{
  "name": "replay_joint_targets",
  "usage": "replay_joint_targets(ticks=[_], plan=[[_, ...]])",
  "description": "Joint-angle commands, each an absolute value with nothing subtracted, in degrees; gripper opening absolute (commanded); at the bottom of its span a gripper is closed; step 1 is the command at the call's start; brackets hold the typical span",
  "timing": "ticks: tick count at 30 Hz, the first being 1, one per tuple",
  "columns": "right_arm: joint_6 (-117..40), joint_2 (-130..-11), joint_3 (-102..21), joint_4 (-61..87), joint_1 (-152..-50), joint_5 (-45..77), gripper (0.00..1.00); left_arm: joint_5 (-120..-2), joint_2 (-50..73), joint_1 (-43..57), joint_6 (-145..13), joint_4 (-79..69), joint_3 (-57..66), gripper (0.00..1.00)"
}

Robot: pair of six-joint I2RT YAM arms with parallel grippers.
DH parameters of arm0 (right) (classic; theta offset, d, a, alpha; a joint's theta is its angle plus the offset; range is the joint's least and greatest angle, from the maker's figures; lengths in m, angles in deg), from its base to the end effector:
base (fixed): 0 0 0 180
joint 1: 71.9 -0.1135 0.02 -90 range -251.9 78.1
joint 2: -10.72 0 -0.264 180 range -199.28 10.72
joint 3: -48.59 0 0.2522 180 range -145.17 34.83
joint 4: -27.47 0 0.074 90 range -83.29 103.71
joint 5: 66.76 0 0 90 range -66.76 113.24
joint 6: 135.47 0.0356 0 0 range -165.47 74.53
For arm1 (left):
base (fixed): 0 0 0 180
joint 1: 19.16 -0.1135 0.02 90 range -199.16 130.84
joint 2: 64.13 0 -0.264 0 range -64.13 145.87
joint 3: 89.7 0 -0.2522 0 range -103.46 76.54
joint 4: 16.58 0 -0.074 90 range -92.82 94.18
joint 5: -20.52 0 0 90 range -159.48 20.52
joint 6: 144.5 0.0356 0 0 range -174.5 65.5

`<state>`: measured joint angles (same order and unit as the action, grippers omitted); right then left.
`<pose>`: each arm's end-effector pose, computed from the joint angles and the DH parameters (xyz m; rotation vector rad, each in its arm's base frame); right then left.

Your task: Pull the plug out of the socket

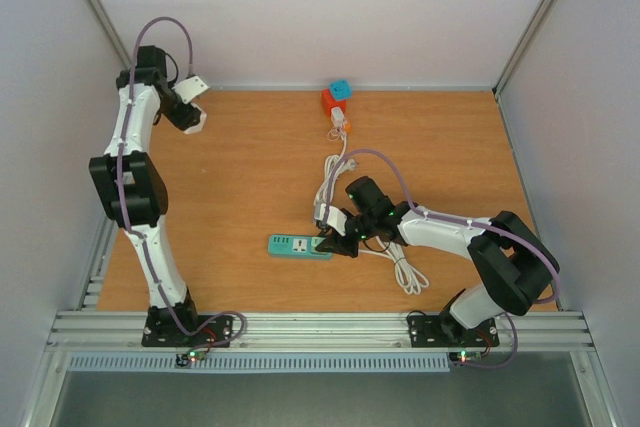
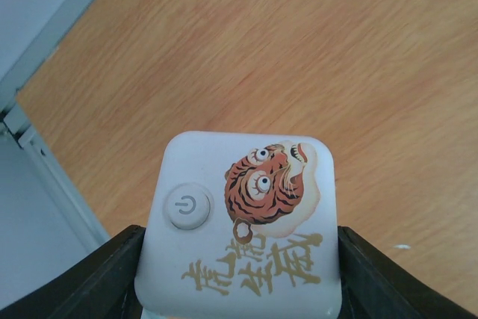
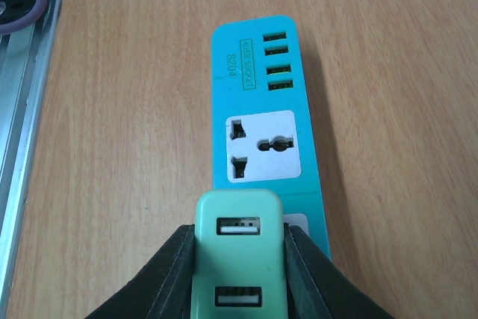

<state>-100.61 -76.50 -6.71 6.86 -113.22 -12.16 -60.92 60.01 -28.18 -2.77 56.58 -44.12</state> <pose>0.1996 0.2030 0.1621 -1.9222 1.3757 0.6487 0.4612 0.0678 0.2798 1.0116 2.4556 0.1524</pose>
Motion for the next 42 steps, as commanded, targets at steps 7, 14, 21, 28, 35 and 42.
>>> replay_joint_targets(ticks=[7,14,21,28,35,42], plan=[[-100.32,-78.23,-6.46,5.93,-113.58,-8.62,0.11,-67.98,68.41,-30.43,-5.3,52.96,-49.77,0.33],[-100.29,-78.62,-6.61,5.7,-113.59,-8.77,0.11,-68.22,71.3,-30.76,-6.36,50.48,-50.54,0.33],[-100.14,-78.58,-6.76,5.55,-113.62,-9.02,0.12,-68.17,72.95,-30.76,-6.75,49.33,-50.49,0.43],[-100.05,-78.5,-6.9,5.46,-113.62,-9.02,0.13,-67.39,72.99,-30.76,-7.75,49.05,-50.52,0.62],[-99.88,-78.08,-6.94,5.36,-113.62,-9.16,0.15,-66.14,72.0,-30.7,-8.74,48.99,-50.47,0.82],[-99.7,-78.14,-6.95,5.54,-113.61,-8.67,0.16,-63.86,68.25,-30.76,-9.32,50.66,-49.84,0.86]])
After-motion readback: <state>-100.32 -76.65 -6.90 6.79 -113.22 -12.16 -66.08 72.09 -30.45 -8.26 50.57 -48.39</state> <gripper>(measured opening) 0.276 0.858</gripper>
